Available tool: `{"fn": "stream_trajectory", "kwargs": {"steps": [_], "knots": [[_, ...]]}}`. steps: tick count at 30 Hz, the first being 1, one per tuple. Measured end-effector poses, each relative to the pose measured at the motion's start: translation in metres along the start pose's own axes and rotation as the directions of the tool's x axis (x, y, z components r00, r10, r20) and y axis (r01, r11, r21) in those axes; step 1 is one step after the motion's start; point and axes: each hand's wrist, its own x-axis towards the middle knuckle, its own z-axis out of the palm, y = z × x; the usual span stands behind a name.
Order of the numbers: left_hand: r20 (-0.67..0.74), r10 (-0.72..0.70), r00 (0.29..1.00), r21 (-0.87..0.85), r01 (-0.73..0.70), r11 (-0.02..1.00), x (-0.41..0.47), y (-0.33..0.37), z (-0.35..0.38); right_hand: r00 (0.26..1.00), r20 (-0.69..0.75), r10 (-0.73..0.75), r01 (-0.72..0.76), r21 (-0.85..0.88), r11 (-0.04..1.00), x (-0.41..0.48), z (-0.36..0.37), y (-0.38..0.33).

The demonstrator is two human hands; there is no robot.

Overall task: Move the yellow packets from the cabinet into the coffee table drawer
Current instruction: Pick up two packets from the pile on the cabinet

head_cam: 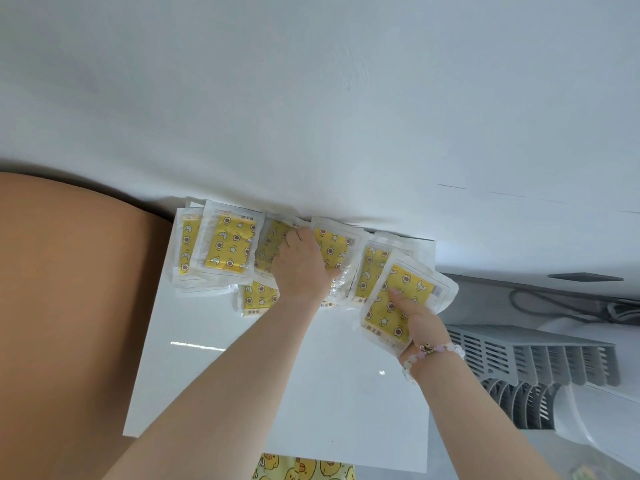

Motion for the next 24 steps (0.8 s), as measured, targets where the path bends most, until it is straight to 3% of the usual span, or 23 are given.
{"fn": "stream_trajectory", "kwargs": {"steps": [7,14,18,21,24], "knots": [[-0.096,0.081,0.992,-0.051,-0.086,0.995,-0.008,0.003,0.006,1.0,-0.018,-0.012,0.013,0.022,1.0,-0.003,0.0,-0.002],[-0.086,0.026,0.996,-0.254,-0.047,0.966,-0.009,-0.005,0.002,0.999,-0.041,0.011,-0.008,0.071,0.997,0.0,0.005,-0.006],[-0.207,0.024,0.978,-0.281,-0.083,0.956,-0.009,-0.016,-0.006,0.999,-0.039,0.025,-0.021,0.085,0.996,0.002,0.008,-0.008],[-0.21,-0.052,0.976,-0.442,-0.048,0.896,-0.013,-0.026,-0.008,0.998,-0.048,0.031,-0.027,0.079,0.997,0.0,0.01,-0.01],[-0.248,-0.204,0.947,-0.691,-0.026,0.723,-0.019,-0.033,-0.014,0.998,-0.05,0.023,-0.018,0.089,0.996,0.0,0.014,-0.012]]}}
